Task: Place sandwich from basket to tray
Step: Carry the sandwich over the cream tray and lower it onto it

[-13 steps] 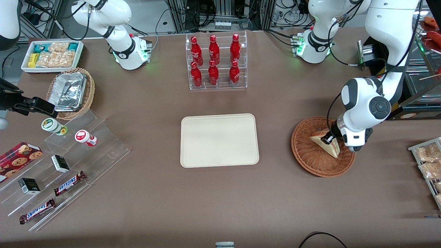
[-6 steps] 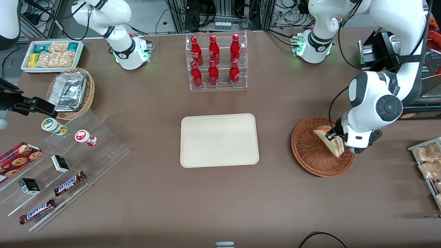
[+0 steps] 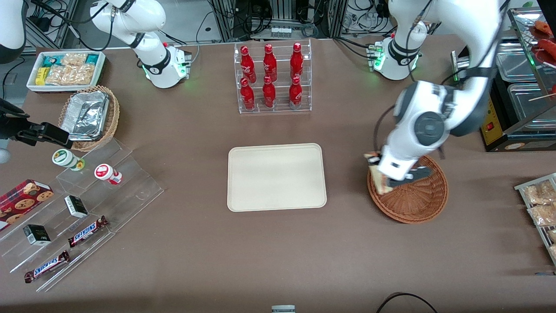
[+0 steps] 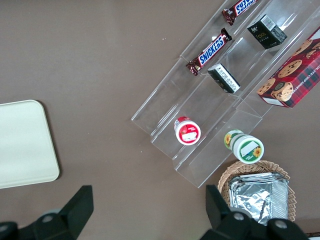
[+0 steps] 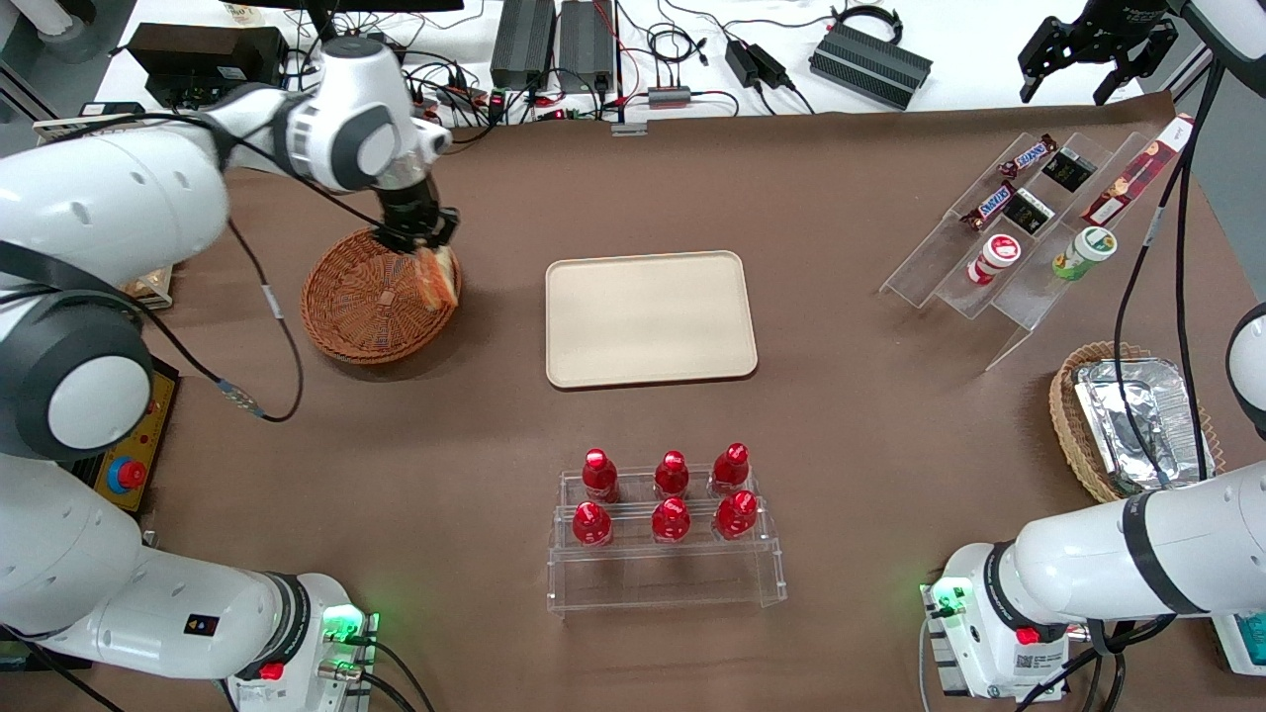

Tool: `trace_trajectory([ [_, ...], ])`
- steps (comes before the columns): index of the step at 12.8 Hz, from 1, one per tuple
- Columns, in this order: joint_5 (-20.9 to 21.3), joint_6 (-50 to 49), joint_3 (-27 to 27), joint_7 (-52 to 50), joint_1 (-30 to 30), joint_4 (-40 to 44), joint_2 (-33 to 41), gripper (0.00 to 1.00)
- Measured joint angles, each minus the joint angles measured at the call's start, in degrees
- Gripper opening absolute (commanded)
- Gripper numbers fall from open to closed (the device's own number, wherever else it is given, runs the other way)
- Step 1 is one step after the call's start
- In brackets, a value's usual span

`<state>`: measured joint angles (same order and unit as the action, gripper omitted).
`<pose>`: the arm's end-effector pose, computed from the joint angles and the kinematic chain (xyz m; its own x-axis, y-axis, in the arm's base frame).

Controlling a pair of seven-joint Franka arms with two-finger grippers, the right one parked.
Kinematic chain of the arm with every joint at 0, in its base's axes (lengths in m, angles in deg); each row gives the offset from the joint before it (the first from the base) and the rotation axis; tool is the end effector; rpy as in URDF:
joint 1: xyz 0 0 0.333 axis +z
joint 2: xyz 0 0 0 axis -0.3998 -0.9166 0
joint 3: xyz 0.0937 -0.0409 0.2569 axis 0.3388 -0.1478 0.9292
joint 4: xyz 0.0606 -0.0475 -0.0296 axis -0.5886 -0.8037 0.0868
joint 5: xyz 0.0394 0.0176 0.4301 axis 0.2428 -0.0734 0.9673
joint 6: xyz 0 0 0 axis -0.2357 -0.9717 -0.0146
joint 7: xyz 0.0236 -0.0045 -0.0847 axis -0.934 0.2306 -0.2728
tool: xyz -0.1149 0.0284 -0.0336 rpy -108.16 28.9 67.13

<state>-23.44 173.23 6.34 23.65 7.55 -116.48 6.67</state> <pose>0.5634 -0.2417 0.2727 0.9623 0.2148 -0.1668 0.2047 -0.9759 -0.0754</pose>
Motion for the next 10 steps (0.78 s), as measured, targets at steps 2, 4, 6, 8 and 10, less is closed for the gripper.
trace_trajectory([
  [2, -1.1, 0.4, -0.2, 0.4, -5.1, 3.3, -4.1, 0.00],
  [4, -1.3, 0.5, -0.2, -0.6, -9.8, 9.4, -9.8, 0.00],
  [6, -1.3, 0.5, -0.2, -4.7, -13.6, 16.4, -16.1, 0.00],
  [8, -1.3, 0.7, -0.2, -9.2, -17.2, 23.0, -22.3, 0.00],
  [10, -1.3, 1.0, -0.2, -12.5, -20.0, 29.1, -27.4, 0.00],
])
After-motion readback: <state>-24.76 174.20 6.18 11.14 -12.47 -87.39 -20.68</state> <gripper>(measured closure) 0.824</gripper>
